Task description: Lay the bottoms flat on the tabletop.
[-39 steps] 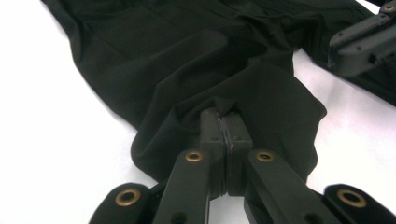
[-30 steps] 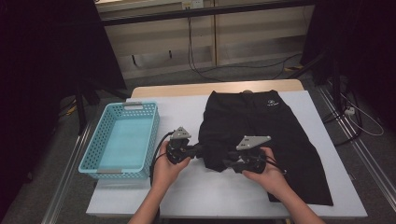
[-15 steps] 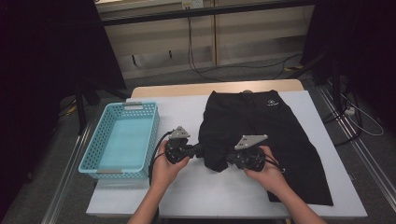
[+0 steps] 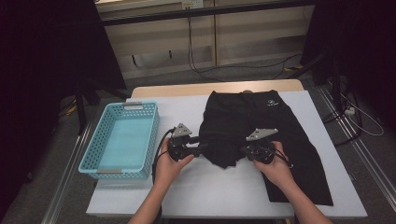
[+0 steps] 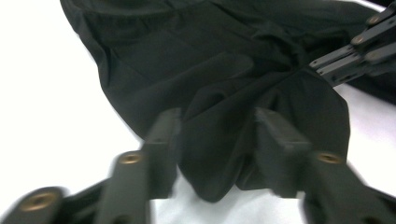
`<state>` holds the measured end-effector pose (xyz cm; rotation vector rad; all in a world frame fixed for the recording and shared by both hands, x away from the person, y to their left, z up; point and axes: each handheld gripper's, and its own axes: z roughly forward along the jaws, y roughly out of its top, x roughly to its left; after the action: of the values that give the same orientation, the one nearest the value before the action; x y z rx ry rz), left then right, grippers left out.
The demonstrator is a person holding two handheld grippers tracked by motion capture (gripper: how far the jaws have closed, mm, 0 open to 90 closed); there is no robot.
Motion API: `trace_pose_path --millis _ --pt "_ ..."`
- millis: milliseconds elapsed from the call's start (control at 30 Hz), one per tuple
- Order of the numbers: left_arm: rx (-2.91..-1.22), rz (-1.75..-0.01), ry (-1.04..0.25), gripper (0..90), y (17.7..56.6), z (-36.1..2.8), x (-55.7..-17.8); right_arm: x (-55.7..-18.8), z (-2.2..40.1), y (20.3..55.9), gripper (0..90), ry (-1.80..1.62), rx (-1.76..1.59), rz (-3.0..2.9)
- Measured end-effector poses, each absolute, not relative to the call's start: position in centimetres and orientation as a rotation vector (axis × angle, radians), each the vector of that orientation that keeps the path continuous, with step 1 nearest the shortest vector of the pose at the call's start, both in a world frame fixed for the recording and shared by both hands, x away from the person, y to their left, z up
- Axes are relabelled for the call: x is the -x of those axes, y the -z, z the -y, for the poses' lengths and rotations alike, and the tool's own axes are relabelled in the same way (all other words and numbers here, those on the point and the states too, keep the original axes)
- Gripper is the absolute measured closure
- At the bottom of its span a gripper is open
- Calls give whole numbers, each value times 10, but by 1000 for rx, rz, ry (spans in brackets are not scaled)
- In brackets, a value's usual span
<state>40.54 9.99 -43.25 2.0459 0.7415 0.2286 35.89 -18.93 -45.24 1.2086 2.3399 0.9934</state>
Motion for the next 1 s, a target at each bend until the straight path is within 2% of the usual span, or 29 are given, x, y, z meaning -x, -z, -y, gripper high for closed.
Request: trace_pose_path --millis 67,167,500,867,1000 --pt "-2046 -737 -231 399 429 -100 -402 -359 193 453 877 -989 -1229 -2329" --pt "-2071 -716 -222 368 427 -100 -397 -360 200 453 875 -991 -1246 -2310" --pt "-2121 -714 -170 394 436 -101 -385 -358 212 454 861 -963 -1287 -2274" --pt "-2177 -704 -149 579 457 -79 -390 -356 210 455 850 -962 -1267 -2281" --pt "-2189 -697 -89 792 461 -75 -392 -354 210 454 826 -968 -1263 -2276"
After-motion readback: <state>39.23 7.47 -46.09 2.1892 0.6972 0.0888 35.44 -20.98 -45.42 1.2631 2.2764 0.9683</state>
